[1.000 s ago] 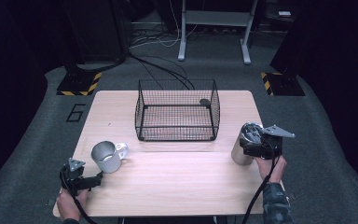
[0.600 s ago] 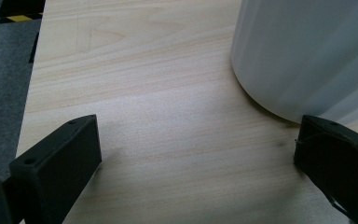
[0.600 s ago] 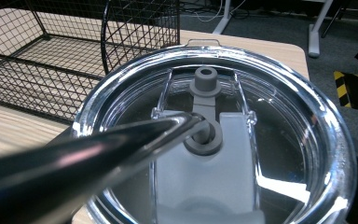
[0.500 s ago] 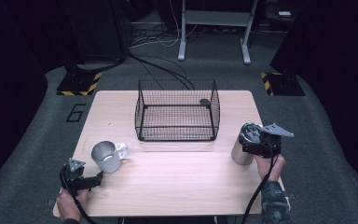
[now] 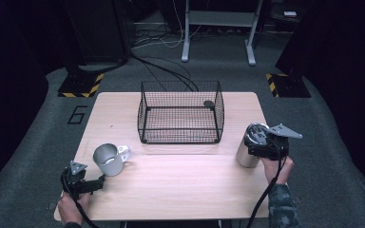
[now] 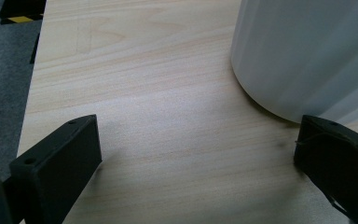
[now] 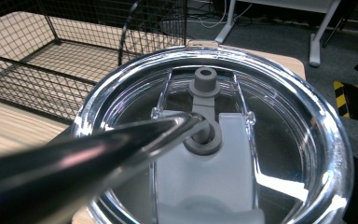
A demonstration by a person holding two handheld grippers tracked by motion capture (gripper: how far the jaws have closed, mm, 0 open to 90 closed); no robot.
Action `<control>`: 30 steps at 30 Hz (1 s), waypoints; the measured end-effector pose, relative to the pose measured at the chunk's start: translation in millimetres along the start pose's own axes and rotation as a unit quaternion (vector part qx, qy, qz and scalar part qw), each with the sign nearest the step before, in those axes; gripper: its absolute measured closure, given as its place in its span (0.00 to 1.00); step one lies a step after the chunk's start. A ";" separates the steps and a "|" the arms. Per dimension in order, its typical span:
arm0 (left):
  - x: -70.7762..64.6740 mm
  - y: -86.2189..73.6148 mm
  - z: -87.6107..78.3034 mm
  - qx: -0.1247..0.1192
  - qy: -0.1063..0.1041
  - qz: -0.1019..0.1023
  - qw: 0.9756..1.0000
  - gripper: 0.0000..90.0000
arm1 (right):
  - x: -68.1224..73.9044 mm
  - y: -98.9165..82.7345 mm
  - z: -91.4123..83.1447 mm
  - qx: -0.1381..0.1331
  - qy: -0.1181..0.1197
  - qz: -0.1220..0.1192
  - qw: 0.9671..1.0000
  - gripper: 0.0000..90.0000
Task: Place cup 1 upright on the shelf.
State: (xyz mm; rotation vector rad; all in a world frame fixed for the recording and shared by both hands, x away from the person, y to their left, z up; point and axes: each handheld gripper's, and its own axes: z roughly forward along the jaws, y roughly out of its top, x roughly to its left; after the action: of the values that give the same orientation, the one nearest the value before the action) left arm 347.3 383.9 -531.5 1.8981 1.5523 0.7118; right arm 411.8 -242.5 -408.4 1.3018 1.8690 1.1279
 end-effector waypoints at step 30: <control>-0.3 0.0 0.0 -0.001 0.001 0.000 1.000 0.00 | 32.2 31.2 -10.8 -0.002 0.048 -0.026 0.999 0.04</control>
State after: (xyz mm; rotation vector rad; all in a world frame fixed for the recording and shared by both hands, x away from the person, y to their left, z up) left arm 347.2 383.6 -531.5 1.8973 1.5515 0.7156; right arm 405.3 -210.6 -375.7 1.2101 1.9574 1.1850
